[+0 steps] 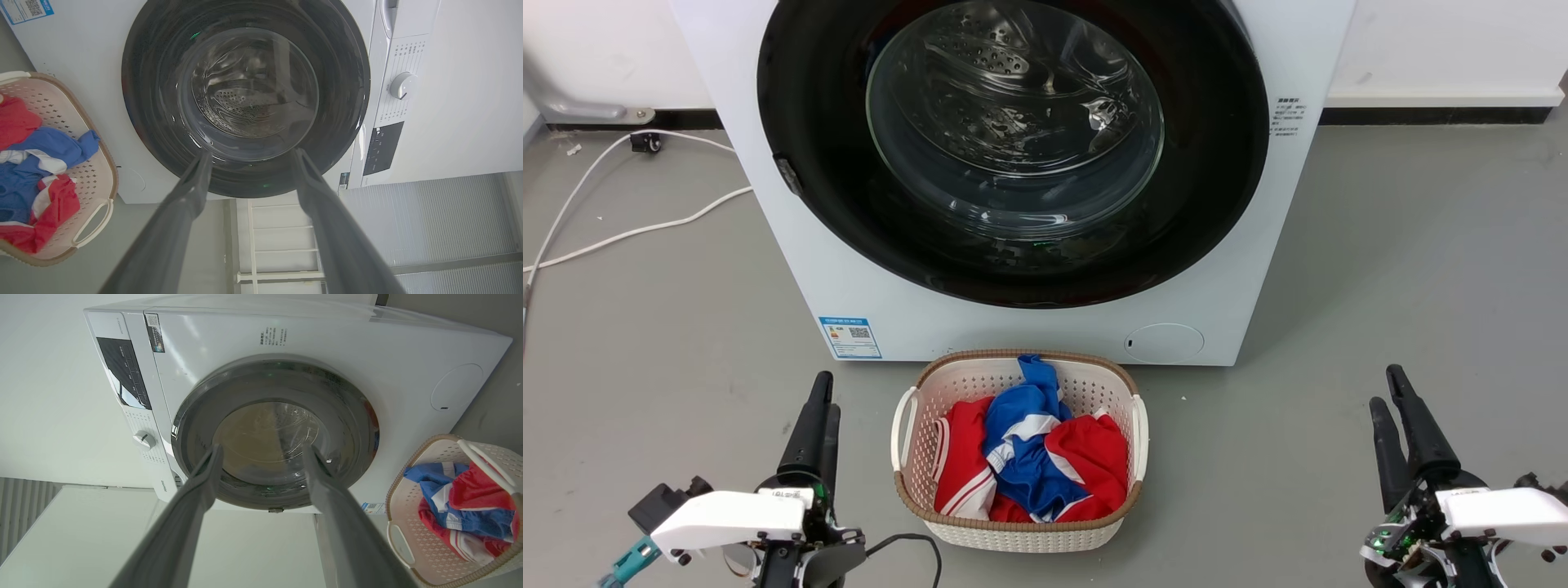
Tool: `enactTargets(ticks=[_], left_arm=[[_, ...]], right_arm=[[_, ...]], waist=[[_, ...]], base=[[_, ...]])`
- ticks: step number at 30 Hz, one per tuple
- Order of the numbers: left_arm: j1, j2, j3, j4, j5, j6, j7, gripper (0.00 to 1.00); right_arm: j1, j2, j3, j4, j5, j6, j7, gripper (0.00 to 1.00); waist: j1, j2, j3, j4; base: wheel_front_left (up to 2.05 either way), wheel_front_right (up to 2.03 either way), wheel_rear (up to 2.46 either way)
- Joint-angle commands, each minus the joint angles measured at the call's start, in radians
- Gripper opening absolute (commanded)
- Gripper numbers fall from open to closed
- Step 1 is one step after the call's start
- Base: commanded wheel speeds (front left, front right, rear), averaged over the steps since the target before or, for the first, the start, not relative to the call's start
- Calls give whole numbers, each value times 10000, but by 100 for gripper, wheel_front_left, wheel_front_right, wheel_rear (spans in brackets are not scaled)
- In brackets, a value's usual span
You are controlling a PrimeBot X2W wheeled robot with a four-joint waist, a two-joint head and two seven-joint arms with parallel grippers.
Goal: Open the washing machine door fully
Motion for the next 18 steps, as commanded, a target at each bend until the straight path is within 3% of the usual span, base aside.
enactTargets(ticks=[1, 18], left_arm=[[-122, 37, -69, -289, 327, -17, -103, 100], [-87, 130, -539, -887, 3932, -22, -794, 100]], right_arm=[[-105, -55, 57, -269, -256, 6, -97, 100], [12, -112, 196, -937, -4388, 10, -746, 100]], waist=[[0, -1, 0, 5], [0, -1, -27, 75]], base=[[0, 0, 0], [0, 0, 0]])
